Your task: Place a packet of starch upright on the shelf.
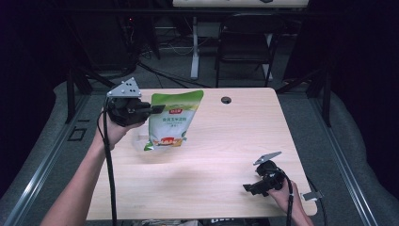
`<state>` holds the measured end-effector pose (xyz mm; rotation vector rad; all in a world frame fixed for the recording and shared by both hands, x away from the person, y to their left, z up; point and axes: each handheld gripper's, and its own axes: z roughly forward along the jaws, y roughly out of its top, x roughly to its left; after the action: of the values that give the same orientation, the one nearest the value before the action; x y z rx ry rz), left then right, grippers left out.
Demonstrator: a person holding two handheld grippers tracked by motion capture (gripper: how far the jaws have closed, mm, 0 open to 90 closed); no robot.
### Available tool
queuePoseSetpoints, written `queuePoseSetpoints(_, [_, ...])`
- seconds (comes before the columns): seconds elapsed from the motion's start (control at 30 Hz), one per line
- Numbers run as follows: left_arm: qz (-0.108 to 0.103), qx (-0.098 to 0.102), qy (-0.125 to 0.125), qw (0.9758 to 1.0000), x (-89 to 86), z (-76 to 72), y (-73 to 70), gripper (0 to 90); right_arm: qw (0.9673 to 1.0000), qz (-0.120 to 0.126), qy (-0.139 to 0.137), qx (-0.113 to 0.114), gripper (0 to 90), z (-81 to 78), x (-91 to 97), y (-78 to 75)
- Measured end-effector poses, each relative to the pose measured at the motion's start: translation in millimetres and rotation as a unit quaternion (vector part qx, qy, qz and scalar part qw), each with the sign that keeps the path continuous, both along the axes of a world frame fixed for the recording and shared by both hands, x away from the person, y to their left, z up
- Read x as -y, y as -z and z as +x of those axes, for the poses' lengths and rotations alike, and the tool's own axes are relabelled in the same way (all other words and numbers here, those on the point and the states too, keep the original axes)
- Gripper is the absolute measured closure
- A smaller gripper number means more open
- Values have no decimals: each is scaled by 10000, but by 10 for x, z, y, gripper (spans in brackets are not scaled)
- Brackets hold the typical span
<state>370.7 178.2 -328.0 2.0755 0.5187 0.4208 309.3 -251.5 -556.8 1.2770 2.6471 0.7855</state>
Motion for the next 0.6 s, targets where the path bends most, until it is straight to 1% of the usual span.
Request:
queuePoseSetpoints(0.07, [39,62,-29,10000,-53,52,-25,900,10000,-11,-1,-3,135,2,2,1])
queuePoseSetpoints(0.1, [39,62,-29,10000,-53,52,-25,900,10000,-17,2,0,135,1,1,1])
queuePoseSetpoints(0.13, [96,87,-29,9999,-70,69,-32,900,10000,-7,1,-3,135,0,1,1])
queuePoseSetpoints(0.17, [163,145,-87,9997,-102,98,-38,900,10000,-9,20,2,135,-2,1,0])
queuePoseSetpoints(0.3, [222,174,-183,9994,-185,153,-27,900,10000,10,35,-11,135,-2,2,3])
queuePoseSetpoints(0.37, [218,182,-199,9994,-236,185,-18,900,10000,13,22,-12,135,0,1,4])
queuePoseSetpoints(0.43, [184,112,-236,9995,-297,224,-10,900,10000,-20,6,-8,135,2,3,3])
queuePoseSetpoints(0.5, [161,115,-260,9995,-355,261,3,900,10000,-19,5,-8,135,2,3,3])
queuePoseSetpoints(0.53, [161,115,-260,9995,-355,261,3,900,10000,-19,5,-8,135,2,3,3])
queuePoseSetpoints(0.57, [164,127,-274,9994,-408,290,12,900,10000,18,44,-13,135,-1,0,5])
queuePoseSetpoints(0.6, [156,127,-296,9994,-430,302,16,900,10000,-23,24,-6,135,2,5,4])
